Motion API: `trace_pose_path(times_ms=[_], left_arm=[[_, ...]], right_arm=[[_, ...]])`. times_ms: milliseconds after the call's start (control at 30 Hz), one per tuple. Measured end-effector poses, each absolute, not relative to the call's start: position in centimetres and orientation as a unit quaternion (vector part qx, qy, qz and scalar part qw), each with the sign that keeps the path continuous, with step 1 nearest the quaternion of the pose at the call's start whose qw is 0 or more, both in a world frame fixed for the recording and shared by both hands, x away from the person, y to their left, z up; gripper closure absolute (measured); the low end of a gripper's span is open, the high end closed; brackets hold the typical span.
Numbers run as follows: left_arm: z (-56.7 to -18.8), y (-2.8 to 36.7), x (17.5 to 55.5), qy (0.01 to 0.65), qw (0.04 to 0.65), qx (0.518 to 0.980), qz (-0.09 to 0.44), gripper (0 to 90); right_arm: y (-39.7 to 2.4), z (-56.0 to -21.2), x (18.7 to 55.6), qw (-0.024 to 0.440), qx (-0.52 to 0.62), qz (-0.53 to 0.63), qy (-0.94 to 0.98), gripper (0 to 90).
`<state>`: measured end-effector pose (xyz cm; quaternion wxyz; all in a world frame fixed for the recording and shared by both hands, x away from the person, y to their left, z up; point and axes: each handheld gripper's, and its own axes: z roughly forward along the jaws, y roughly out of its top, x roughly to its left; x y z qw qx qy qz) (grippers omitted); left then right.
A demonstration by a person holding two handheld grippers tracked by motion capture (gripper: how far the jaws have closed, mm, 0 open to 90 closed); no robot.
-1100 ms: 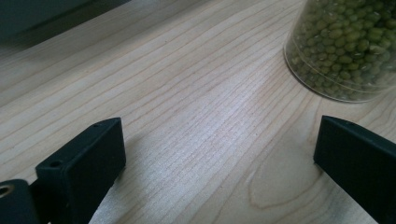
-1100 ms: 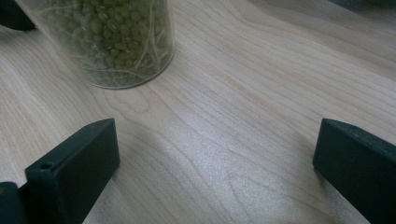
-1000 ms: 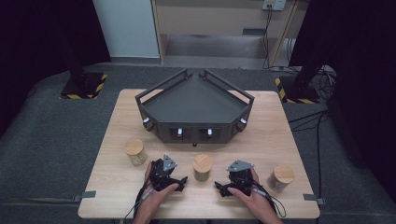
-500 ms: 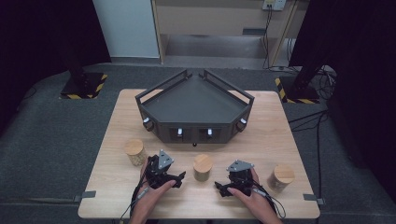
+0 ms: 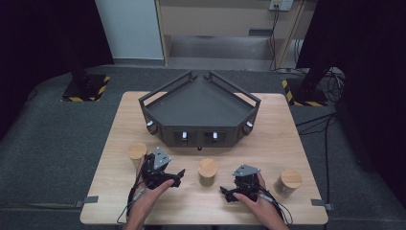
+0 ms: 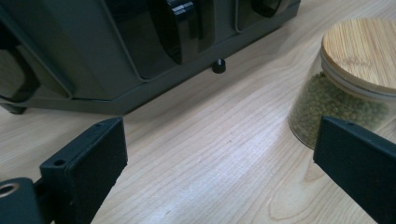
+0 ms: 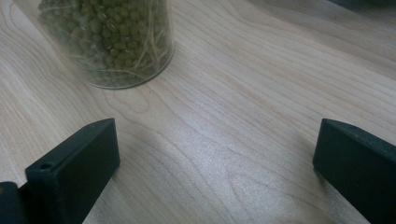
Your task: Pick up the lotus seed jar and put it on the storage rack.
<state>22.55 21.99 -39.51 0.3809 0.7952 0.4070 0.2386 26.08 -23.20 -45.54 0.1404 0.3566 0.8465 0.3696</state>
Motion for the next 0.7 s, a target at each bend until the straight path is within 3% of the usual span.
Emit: trace_pose_path(times_ms=[700], left_arm=[[-37.7, 24.7, 22.2, 0.413, 0.388, 0.781, 0.264, 2.1]], right_arm=[[-23.2, -45.5, 26.0, 0.141, 0.358, 0.369, 0.846, 0.5]])
